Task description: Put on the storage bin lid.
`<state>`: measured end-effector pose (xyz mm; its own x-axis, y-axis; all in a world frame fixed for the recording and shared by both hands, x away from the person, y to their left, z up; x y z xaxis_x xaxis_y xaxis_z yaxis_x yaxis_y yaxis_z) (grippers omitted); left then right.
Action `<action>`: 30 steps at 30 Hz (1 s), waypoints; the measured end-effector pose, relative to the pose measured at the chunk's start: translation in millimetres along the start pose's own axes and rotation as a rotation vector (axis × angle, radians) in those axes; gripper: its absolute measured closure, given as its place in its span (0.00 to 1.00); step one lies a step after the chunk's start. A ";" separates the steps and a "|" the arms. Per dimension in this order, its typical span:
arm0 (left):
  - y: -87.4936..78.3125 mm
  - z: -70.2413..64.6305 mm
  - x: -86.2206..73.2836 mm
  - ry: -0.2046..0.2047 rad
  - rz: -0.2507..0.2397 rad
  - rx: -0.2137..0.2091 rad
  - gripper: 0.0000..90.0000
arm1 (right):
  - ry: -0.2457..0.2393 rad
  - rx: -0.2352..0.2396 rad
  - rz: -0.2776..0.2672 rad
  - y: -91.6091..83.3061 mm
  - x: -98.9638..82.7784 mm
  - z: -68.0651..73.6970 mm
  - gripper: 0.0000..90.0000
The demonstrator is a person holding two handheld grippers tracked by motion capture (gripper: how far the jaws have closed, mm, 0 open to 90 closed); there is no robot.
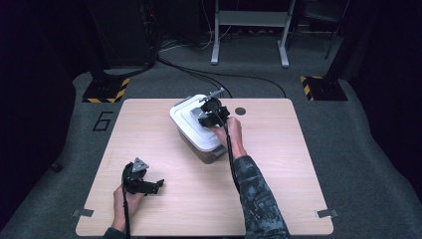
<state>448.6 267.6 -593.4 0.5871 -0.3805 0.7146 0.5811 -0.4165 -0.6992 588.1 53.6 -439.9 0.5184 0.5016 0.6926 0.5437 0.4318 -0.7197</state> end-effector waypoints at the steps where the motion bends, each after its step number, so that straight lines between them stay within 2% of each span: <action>1: 0.2 -0.2 0.2 -0.003 -0.003 0.000 0.00 | 0.004 0.004 -0.002 0.3 -0.2 0.2 0.74; 4: 0.2 -0.2 0.2 -0.002 -0.002 0.000 0.00 | 0.007 0.012 0.003 0.8 -2.2 0.9 0.73; 7: -0.6 0.4 -0.8 0.011 0.012 -0.001 0.00 | 0.021 0.016 -0.011 -2.9 -0.9 1.2 0.60; 11: -0.6 0.4 -0.7 0.011 0.011 -0.001 0.00 | 0.039 0.005 -0.039 -17.3 1.1 -1.4 0.35; 16: -0.3 0.1 -0.3 0.004 0.005 0.000 0.00 | 0.050 -0.006 -0.075 -37.3 -0.7 -9.6 0.18; 20: -0.1 0.0 -0.2 0.004 0.004 0.000 0.00 | 0.051 -0.024 -0.094 -57.0 -10.5 -16.6 0.14; 25: -0.2 0.0 -0.3 0.004 0.005 0.000 0.00 | 0.062 -0.049 -0.096 -76.6 -33.0 -26.4 0.08; 30: -0.2 0.0 -0.2 0.004 0.004 0.000 0.00 | 0.072 -0.082 -0.084 -93.6 -66.3 -36.6 0.05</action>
<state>448.4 267.8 -593.4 0.5875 -0.3852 0.7117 0.5789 -0.4145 -0.7022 527.1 -47.5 -416.6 0.5136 0.4096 0.7539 0.6375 0.4059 -0.6548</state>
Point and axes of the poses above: each handheld gripper's, and its own axes: y roughly forward along the jaws, x roughly out of its top, z roughly to its left, the point moved 9 cm from there along y, roughly forward along the jaws, and after that the axes turned 2 degrees about -x, right-handed, at the moved point
